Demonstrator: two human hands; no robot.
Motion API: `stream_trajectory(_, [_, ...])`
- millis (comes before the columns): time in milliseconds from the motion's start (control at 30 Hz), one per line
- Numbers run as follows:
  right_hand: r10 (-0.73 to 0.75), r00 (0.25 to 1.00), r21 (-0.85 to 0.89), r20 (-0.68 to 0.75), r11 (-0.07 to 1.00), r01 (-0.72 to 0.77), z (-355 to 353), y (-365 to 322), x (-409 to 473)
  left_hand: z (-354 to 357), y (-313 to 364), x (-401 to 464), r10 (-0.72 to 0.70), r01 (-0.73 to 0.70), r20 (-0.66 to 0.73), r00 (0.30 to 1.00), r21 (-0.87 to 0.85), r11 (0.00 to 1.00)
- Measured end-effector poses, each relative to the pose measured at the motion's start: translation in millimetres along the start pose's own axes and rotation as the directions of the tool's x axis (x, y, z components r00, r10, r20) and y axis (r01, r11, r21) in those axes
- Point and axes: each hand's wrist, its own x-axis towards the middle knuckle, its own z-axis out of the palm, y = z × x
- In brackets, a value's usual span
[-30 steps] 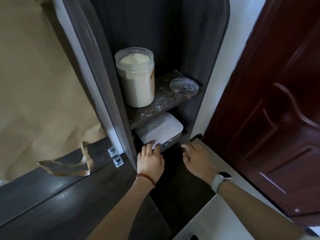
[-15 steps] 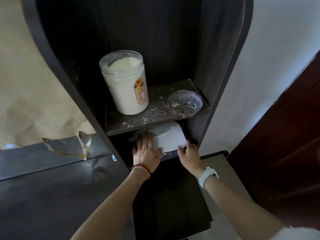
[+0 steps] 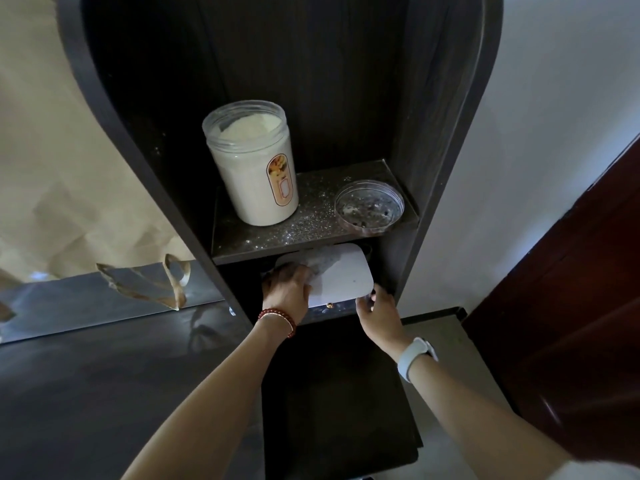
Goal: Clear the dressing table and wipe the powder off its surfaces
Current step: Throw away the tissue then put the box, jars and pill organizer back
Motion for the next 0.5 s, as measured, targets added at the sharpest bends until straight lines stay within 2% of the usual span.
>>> stream_trajectory(100, [-0.046,0.998,-0.001,-0.048,0.999,0.046,-4,-1,-9,-1,-2,-18,0.097,-0.1,-0.083,0.992,-0.038,0.994])
stream_trajectory(200, [-0.227,0.955,-0.047,-0.19,0.974,0.223,-13,1,-28,1,-5,-52,0.263,-0.295,-0.199,0.944,-0.153,0.943])
stream_trajectory(267, [-0.229,0.962,0.057,-0.148,0.969,0.239,-14,9,-43,10,-10,-78,0.322,-0.367,-0.231,0.918,-0.187,0.911])
stream_trajectory(367, [-0.01,0.993,0.323,0.118,0.946,-0.028,-9,28,-61,25,-15,-112,0.355,-0.401,-0.21,0.911,-0.248,0.882])
stream_trajectory(433, [0.09,0.965,0.346,0.248,0.922,-0.175,2,46,-71,37,-17,-128,0.364,-0.402,-0.189,0.912,-0.243,0.883])
stream_trajectory(500, [0.185,0.938,0.332,0.292,0.9,-0.281,20,66,-80,55,-22,-139,0.363,-0.381,-0.118,0.924,-0.2,0.903])
